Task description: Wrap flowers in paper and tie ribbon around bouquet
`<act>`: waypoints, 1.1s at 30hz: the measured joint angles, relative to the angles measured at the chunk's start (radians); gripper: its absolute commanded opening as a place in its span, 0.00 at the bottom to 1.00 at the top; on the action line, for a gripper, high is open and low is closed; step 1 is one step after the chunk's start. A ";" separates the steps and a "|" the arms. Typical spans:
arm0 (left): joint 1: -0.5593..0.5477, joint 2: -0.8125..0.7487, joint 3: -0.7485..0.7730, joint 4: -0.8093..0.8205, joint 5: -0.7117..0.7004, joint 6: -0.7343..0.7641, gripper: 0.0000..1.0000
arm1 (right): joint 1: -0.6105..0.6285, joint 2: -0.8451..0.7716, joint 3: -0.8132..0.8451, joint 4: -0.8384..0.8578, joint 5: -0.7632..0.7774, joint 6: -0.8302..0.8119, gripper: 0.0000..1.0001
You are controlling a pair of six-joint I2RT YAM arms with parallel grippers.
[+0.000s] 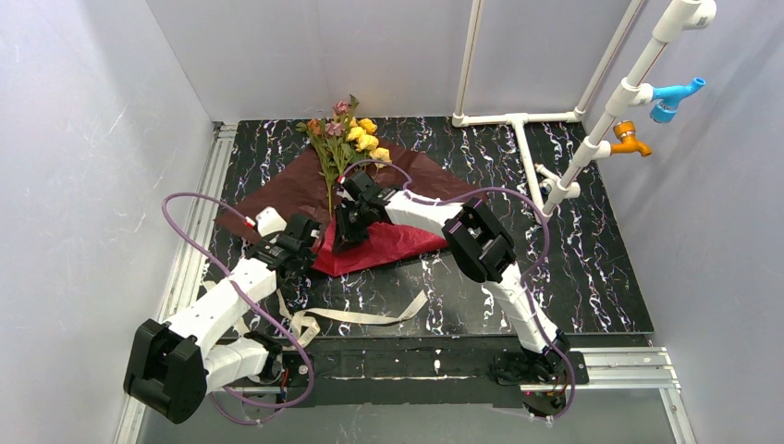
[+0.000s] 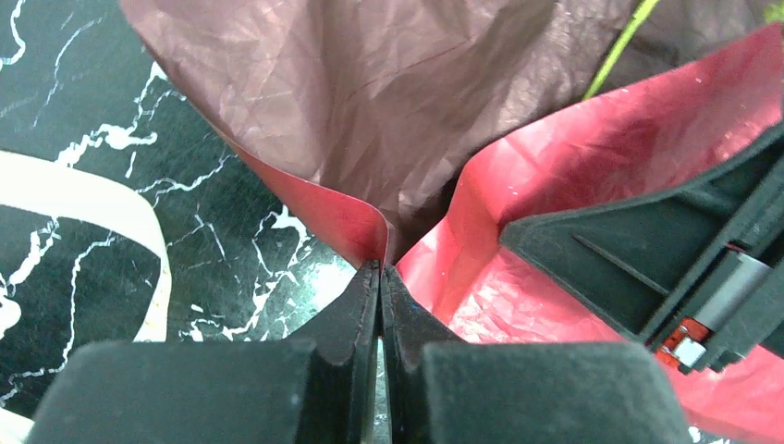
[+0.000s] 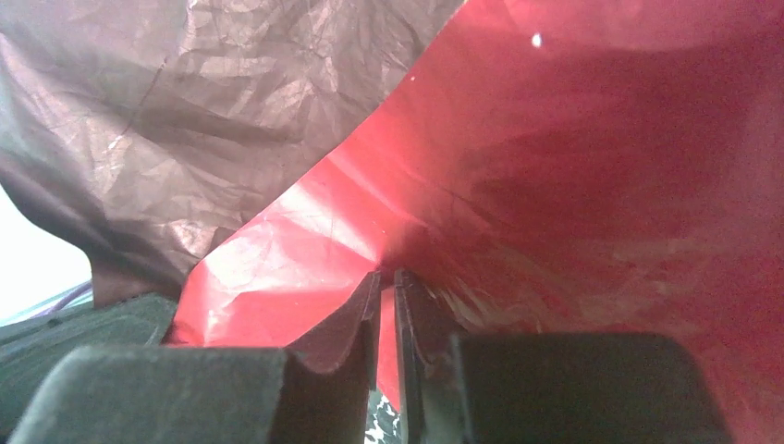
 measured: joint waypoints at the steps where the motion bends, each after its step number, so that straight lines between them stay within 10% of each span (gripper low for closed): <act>1: -0.002 0.000 0.003 0.008 0.002 0.031 0.00 | 0.000 0.002 0.002 0.001 -0.002 0.002 0.19; 27: -0.100 0.191 0.271 0.179 0.243 0.846 0.00 | -0.306 -0.192 -0.180 -0.103 0.034 -0.102 0.28; 33: -0.195 0.297 0.341 0.160 0.248 1.029 0.00 | -0.380 -0.207 -0.198 -0.105 -0.016 -0.122 0.51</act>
